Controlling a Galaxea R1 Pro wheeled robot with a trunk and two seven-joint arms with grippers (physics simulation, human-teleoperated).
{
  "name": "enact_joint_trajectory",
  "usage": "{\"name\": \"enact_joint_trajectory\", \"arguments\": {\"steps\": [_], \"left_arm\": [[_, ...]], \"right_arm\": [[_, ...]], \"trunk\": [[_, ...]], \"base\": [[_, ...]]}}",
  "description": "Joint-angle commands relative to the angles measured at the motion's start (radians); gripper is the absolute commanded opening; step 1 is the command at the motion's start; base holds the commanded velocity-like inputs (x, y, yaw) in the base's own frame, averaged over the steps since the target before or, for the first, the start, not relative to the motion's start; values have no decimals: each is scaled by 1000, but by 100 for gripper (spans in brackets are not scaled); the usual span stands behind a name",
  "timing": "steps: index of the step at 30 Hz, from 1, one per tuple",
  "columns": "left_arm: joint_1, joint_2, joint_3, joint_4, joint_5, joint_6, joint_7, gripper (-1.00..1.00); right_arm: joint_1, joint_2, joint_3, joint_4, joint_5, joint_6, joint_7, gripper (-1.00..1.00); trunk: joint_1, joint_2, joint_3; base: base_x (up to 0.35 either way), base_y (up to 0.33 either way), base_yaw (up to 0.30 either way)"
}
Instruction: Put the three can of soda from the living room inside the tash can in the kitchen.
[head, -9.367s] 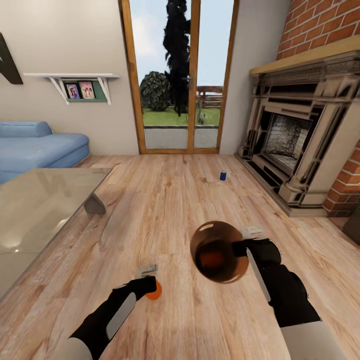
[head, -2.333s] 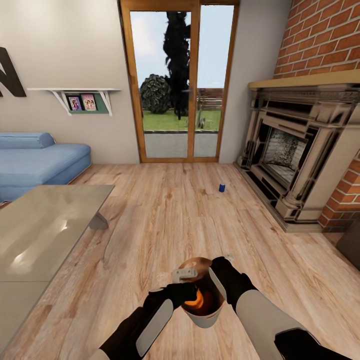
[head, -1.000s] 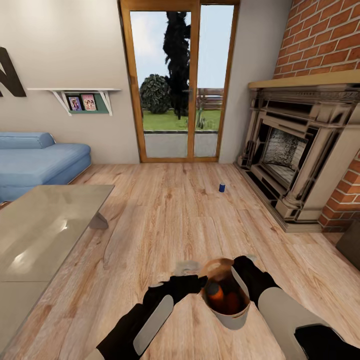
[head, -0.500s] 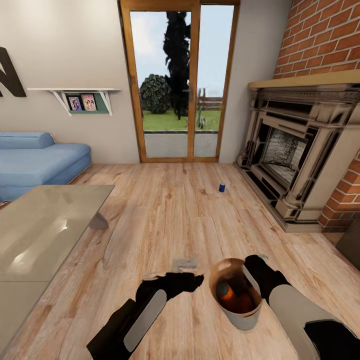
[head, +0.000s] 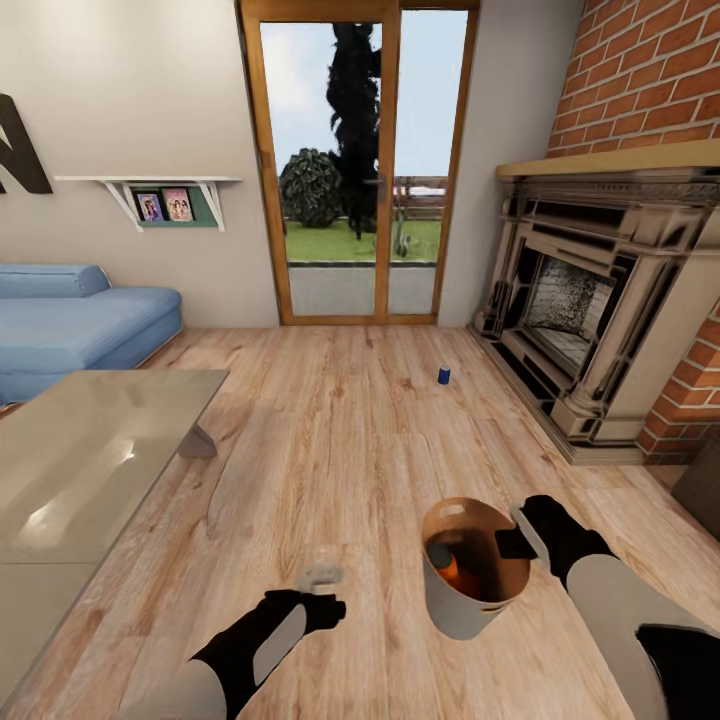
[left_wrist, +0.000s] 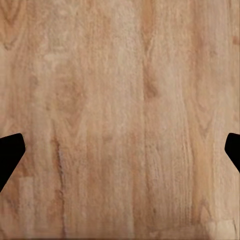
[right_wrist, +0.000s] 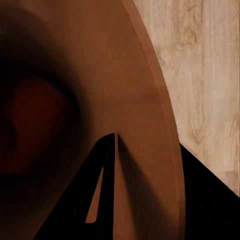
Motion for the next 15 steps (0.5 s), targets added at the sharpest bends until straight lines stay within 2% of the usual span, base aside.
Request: {"name": "enact_joint_trajectory", "arguments": {"steps": [1, 4, 9, 13, 15], "left_arm": [[-1, 0, 0, 5, 0, 0, -1, 100], [-4, 0, -1, 20, -1, 11, 0, 100], [-11, -2, 0, 47, 1, 92, 4, 100], [-44, -3, 2, 119, 3, 113, 1, 100], [-56, -3, 2, 163, 4, 110, -3, 100]], "right_arm": [[0, 0, -10, 0, -2, 0, 4, -100], [2, -3, -48, -1, -1, -2, 6, -100], [6, 0, -60, -2, -2, -9, 5, -100], [11, -1, -63, 0, -2, -22, 4, -100], [27, -3, -71, 2, -3, -68, 4, -100]], "trunk": [[0, 0, 0], [0, 0, 0], [0, 0, 0], [0, 0, 0], [0, 0, 0]], "base": [[0, 0, 0], [0, 0, 0], [0, 0, 0], [0, 0, 0], [0, 0, 0]]}}
